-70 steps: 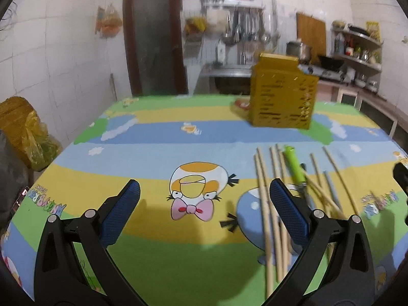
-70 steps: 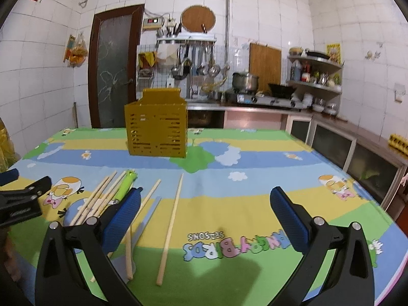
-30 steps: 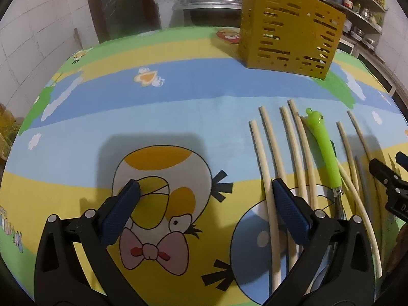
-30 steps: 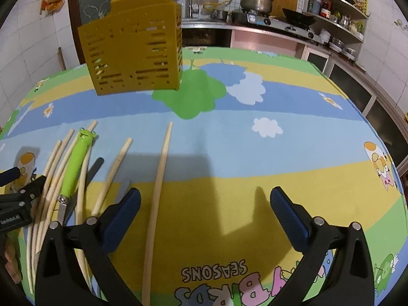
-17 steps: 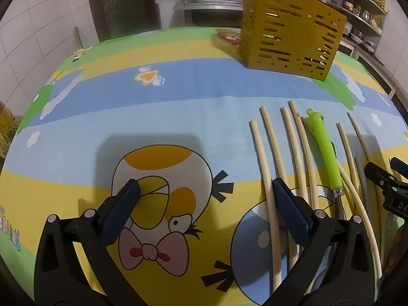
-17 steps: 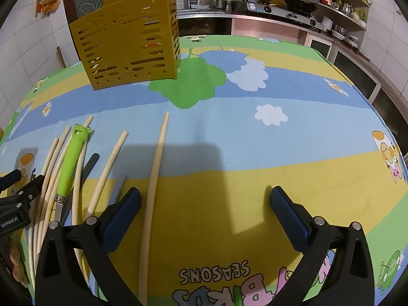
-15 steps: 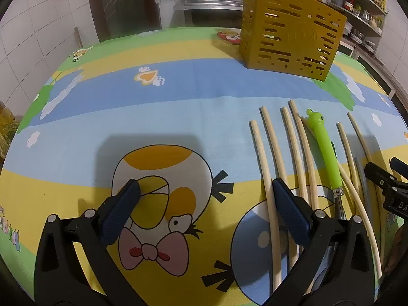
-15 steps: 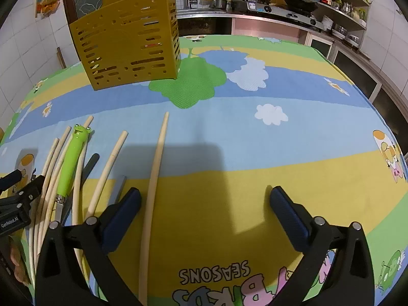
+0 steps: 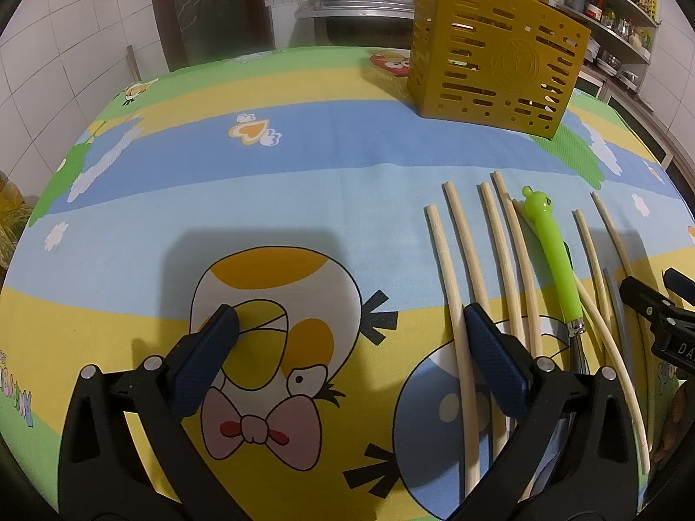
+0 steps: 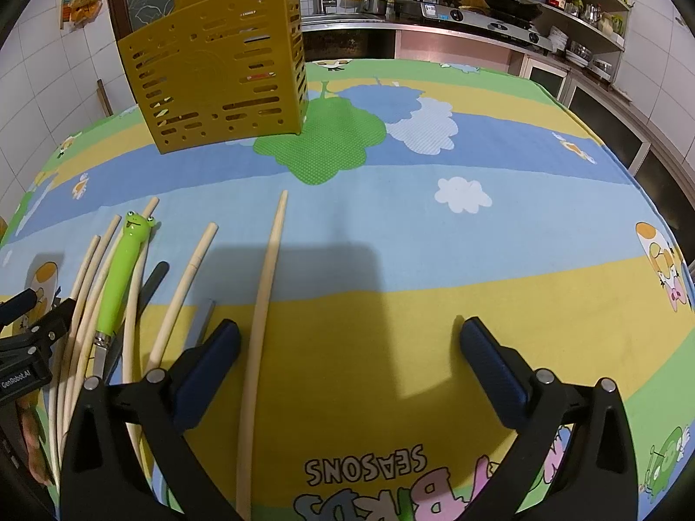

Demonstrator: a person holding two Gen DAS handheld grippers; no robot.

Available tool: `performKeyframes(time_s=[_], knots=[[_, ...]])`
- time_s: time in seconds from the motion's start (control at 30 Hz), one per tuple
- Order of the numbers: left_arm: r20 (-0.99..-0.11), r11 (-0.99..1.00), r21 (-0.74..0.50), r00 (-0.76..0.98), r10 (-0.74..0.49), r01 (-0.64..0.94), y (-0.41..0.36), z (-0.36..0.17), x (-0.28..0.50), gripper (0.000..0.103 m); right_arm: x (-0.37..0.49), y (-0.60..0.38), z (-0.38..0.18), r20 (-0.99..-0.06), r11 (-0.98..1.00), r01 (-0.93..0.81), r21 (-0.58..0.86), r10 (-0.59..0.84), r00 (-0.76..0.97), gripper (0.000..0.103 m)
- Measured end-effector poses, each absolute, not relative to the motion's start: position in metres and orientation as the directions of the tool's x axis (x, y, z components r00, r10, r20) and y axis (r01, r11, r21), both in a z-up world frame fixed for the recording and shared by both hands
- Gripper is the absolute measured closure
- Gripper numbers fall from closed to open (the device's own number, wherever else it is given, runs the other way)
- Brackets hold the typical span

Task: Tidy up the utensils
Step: 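Lower both tools toward the wooden chopsticks on the tablecloth, then close the left tool on a wooden chopstick while the right tool grasps another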

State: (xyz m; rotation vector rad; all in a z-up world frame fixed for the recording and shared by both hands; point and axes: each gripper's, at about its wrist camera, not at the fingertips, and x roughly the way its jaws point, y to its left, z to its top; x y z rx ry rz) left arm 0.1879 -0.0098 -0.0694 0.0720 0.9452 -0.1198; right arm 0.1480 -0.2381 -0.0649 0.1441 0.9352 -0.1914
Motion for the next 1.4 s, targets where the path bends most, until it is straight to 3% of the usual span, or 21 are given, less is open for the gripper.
performKeyframes(time_s=[0.57, 0.63, 0.73, 0.8, 1.07, 1.23, 1.4], knots=[[-0.811, 0.991, 0.002, 0.579, -0.079, 0.137, -0.009, -0.069, 0.191, 0.004, 0.149, -0.237, -0.065, -0.807, 0.973, 0.227, 0.033, -0.108, 0.58, 0.005], [-0.809, 0.991, -0.005, 0.582, -0.082, 0.133, -0.008, -0.068, 0.191, 0.004, 0.15, -0.235, -0.063, -0.803, 0.975, 0.22, 0.031, -0.107, 0.586, 0.009], [-0.8, 0.992, -0.048, 0.59, -0.107, 0.114, -0.003, -0.065, 0.192, 0.008, 0.152, -0.228, -0.059, -0.791, 0.98, 0.196, 0.03, -0.096, 0.604, 0.026], [-0.797, 0.992, -0.074, 0.592, -0.119, 0.101, 0.001, -0.062, 0.193, 0.015, 0.155, -0.223, -0.057, -0.786, 0.983, 0.182, 0.029, -0.09, 0.611, 0.039], [-0.82, 0.987, -0.097, 0.552, -0.152, 0.128, -0.01, -0.056, 0.204, 0.061, 0.173, -0.216, -0.052, -0.792, 0.978, 0.201, 0.05, -0.084, 0.605, 0.062], [-0.831, 0.986, -0.02, 0.545, -0.109, 0.167, -0.027, -0.057, 0.202, 0.071, 0.181, -0.214, -0.052, -0.807, 0.975, 0.218, 0.042, -0.095, 0.583, 0.073], [-0.837, 0.985, -0.017, 0.537, -0.108, 0.172, -0.029, -0.056, 0.206, 0.088, 0.193, -0.211, -0.051, -0.813, 0.976, 0.213, 0.035, -0.096, 0.574, 0.094]])
